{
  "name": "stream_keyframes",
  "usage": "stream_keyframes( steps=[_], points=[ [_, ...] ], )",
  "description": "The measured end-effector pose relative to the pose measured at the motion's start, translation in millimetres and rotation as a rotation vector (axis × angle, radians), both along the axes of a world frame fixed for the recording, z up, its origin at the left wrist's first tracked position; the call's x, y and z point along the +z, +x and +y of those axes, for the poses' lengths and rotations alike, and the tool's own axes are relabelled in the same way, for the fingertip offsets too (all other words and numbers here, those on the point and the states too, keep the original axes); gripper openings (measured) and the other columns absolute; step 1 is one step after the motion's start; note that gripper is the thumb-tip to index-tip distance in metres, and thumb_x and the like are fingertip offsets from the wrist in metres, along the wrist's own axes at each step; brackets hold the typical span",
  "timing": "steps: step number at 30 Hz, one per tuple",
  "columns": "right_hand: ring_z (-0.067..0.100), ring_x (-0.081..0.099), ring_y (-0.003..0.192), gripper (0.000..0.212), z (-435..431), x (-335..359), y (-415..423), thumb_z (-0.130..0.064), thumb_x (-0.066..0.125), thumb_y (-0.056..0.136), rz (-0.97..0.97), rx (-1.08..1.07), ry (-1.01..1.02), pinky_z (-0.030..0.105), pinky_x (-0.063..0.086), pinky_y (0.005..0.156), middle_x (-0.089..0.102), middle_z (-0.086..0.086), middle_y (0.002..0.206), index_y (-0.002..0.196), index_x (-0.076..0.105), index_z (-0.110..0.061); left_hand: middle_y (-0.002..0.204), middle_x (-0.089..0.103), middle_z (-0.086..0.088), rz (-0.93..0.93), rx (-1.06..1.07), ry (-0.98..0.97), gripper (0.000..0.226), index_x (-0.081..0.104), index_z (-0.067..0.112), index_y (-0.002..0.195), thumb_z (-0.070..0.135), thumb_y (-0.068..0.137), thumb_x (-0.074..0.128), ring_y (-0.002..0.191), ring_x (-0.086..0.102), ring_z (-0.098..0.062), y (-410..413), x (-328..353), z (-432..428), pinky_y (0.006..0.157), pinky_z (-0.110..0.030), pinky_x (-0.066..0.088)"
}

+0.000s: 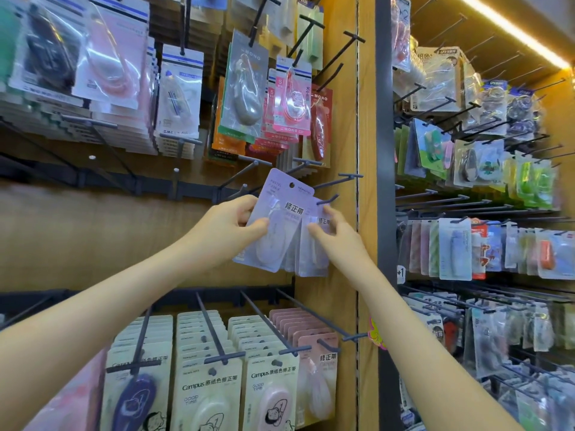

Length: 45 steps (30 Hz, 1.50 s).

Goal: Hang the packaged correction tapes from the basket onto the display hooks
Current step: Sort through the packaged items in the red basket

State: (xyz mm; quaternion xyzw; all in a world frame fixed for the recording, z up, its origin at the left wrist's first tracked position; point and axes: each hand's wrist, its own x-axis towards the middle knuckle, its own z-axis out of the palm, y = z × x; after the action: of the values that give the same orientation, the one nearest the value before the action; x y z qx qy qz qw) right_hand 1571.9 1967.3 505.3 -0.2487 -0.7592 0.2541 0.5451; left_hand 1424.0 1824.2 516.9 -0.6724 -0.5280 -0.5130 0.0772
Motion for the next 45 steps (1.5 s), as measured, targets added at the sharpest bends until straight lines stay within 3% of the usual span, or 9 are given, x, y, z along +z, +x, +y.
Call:
stream_keyframes(
  steps=[4,8,12,16,20,27,35,40,45],
  points=[
    [0.011,0.041,0.130,0.050,-11,-9,2,-0.032,0.050,0.099,0.020,-0.093,0.124,0.029,0.037,0.101,0.045,-0.011,0.140,0.146,0.035,-0.023,0.110,0.065,0.012,0.010,-0.036,-0.014,0.021,0.059,0.024,0.117,0.026,0.097,0.052,0.100,0.064,-0.009,14,-1,7,0.085,-0.038,0.057],
    [-0.007,0.054,0.095,0.032,-28,-23,15,-0.025,0.046,0.100,0.346,-0.031,0.253,0.005,0.040,0.074,0.056,-0.009,0.114,0.131,0.040,-0.029,0.105,0.068,0.004,0.026,-0.070,-0.039,0.020,0.060,0.020,0.113,0.024,0.096,0.051,0.098,0.065,-0.018,36,0,20,0.086,-0.047,0.055],
    [0.007,0.051,0.101,0.046,-26,-22,21,-0.025,0.046,0.100,0.241,0.008,0.260,0.010,0.042,0.076,0.048,-0.001,0.132,0.143,0.032,-0.037,0.105,0.067,-0.017,0.014,-0.077,-0.057,0.024,0.062,0.007,0.109,0.024,0.095,0.051,0.098,0.064,-0.032,54,2,34,0.087,-0.055,0.051],
    [-0.003,0.033,0.115,0.050,-21,-14,26,-0.026,0.041,0.102,0.140,0.024,0.177,0.006,0.030,0.086,0.033,-0.006,0.144,0.149,0.025,-0.034,0.102,0.068,-0.014,-0.016,-0.054,-0.075,0.026,0.059,0.008,0.113,0.024,0.094,0.052,0.094,0.065,-0.029,58,7,49,0.084,-0.046,0.053],
    [-0.007,0.043,0.099,0.054,-20,-13,22,-0.028,0.045,0.101,0.135,0.020,0.156,-0.008,0.032,0.066,0.037,-0.008,0.126,0.150,0.024,-0.033,0.101,0.061,0.012,-0.008,-0.064,-0.085,0.039,0.041,0.026,0.132,0.029,0.095,0.054,0.086,0.060,0.000,56,8,55,0.066,-0.018,0.050],
    [0.024,0.047,0.119,0.057,-8,-5,17,-0.040,0.041,0.100,-0.121,-0.106,0.162,0.034,0.043,0.093,0.047,0.010,0.132,0.152,0.019,-0.031,0.120,0.053,0.006,0.085,0.026,-0.070,0.059,0.020,0.025,0.148,0.026,0.098,0.050,0.084,0.054,0.000,51,6,57,0.057,-0.010,0.046],
    [0.019,0.045,0.121,0.059,13,-2,-1,-0.031,0.036,0.103,-0.295,-0.211,0.252,0.025,0.037,0.089,0.039,0.007,0.143,0.154,0.006,-0.029,0.116,0.063,-0.013,0.282,0.353,-0.083,0.074,-0.002,0.021,0.153,0.030,0.098,0.048,0.089,0.065,-0.022,35,0,79,0.080,-0.038,0.057],
    [0.028,0.023,0.143,0.063,1,-15,-6,-0.029,0.041,0.101,-0.205,-0.213,0.246,0.040,0.030,0.112,0.007,0.003,0.161,0.154,0.006,-0.031,0.141,0.046,-0.011,0.264,0.399,-0.108,0.081,-0.003,0.019,0.153,0.029,0.095,0.054,0.116,0.055,-0.021,37,-5,55,0.085,-0.024,0.045],
    [0.013,0.024,0.140,0.058,-74,-57,-13,-0.023,0.050,0.096,0.025,-0.115,0.361,0.020,0.017,0.109,0.030,0.000,0.151,0.149,0.027,-0.016,0.145,0.041,0.000,0.159,0.458,0.005,0.070,0.016,0.029,0.151,0.034,0.094,0.055,0.126,0.046,-0.014,25,-56,-24,0.093,-0.023,0.036]
  ],
)
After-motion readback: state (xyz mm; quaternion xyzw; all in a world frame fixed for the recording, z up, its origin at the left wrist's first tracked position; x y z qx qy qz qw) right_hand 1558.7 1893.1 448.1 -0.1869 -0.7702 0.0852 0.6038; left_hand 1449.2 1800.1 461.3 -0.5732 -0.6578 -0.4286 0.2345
